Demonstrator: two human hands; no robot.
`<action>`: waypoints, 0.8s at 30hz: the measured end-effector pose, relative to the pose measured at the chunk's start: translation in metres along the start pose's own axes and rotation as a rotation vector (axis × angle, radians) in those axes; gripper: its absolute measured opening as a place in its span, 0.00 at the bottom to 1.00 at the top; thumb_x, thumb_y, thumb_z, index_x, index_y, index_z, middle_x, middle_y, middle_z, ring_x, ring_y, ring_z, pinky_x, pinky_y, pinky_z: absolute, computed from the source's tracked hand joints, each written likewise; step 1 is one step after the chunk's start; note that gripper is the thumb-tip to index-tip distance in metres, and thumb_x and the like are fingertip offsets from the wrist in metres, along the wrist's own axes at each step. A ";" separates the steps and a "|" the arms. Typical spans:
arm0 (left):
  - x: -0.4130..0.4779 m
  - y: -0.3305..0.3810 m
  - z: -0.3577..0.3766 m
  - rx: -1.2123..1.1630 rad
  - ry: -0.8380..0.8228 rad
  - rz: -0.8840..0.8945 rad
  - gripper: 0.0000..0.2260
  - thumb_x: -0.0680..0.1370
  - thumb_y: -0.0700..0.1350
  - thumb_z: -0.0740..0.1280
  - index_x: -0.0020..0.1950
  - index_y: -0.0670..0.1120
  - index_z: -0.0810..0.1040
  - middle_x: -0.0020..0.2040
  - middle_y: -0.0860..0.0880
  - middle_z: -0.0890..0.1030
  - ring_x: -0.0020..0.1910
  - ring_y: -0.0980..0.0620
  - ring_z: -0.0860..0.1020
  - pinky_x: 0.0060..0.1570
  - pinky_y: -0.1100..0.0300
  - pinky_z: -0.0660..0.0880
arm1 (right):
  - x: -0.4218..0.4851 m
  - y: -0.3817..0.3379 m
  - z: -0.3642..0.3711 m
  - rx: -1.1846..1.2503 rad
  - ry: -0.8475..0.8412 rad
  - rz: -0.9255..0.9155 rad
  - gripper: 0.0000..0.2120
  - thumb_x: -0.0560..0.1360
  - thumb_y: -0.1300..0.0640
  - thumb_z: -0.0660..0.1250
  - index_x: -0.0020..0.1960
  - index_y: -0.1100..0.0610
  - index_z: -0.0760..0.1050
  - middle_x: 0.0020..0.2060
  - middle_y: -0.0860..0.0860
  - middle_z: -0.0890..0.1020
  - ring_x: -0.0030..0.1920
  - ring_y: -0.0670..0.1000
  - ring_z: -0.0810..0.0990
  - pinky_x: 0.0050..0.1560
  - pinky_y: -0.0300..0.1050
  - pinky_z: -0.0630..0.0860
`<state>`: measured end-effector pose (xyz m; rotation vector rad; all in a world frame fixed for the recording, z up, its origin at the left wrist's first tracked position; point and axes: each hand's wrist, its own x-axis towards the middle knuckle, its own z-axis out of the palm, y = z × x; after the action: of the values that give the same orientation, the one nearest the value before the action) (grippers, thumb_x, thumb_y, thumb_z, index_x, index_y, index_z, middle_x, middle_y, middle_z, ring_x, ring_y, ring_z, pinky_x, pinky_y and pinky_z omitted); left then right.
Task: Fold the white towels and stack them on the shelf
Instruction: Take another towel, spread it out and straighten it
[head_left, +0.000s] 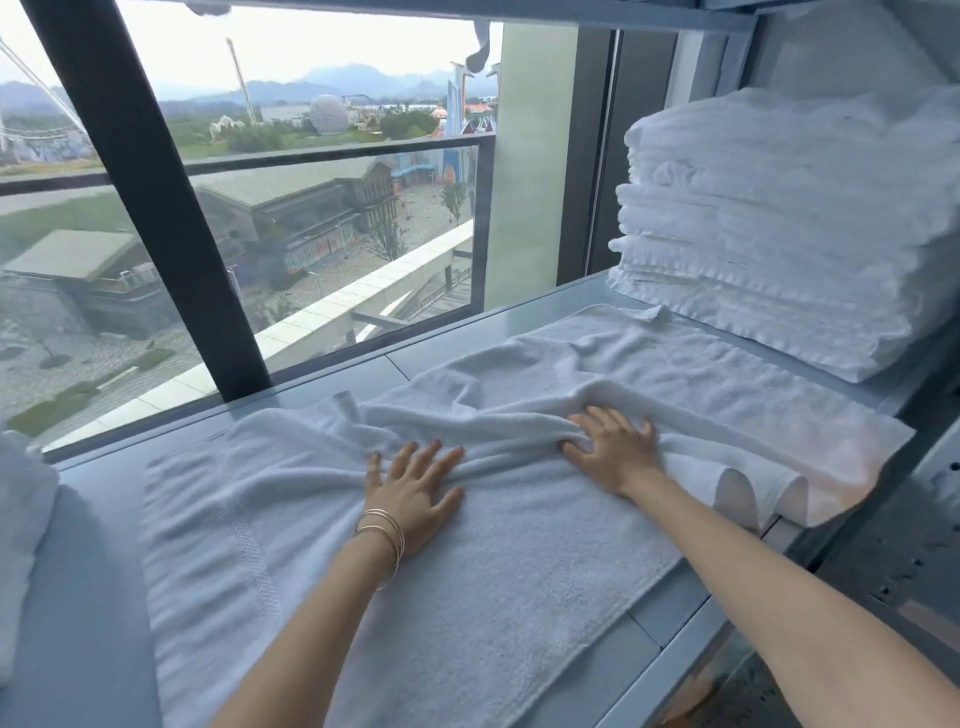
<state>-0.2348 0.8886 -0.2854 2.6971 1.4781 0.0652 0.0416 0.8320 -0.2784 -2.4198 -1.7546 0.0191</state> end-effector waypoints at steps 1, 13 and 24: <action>0.004 0.001 0.000 0.000 0.000 0.001 0.37 0.63 0.68 0.31 0.73 0.66 0.46 0.76 0.60 0.49 0.76 0.54 0.46 0.71 0.41 0.37 | 0.001 0.000 -0.001 0.003 0.015 0.003 0.27 0.75 0.35 0.52 0.71 0.43 0.61 0.73 0.44 0.60 0.72 0.46 0.58 0.70 0.61 0.51; 0.017 0.008 0.001 -0.007 0.000 -0.005 0.36 0.64 0.69 0.34 0.73 0.66 0.47 0.76 0.59 0.51 0.76 0.53 0.47 0.71 0.41 0.38 | 0.013 0.007 -0.003 -0.007 0.072 -0.036 0.26 0.76 0.38 0.53 0.70 0.47 0.64 0.71 0.47 0.65 0.71 0.49 0.62 0.69 0.56 0.55; 0.019 0.011 0.000 -0.072 0.039 -0.037 0.30 0.70 0.64 0.45 0.72 0.66 0.55 0.75 0.58 0.57 0.75 0.54 0.51 0.71 0.44 0.38 | 0.016 0.009 0.003 -0.023 0.087 -0.054 0.27 0.76 0.38 0.53 0.72 0.49 0.60 0.71 0.48 0.65 0.71 0.50 0.62 0.68 0.54 0.58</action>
<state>-0.2154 0.8991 -0.2844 2.6251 1.5056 0.1669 0.0547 0.8452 -0.2814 -2.3502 -1.7906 -0.1112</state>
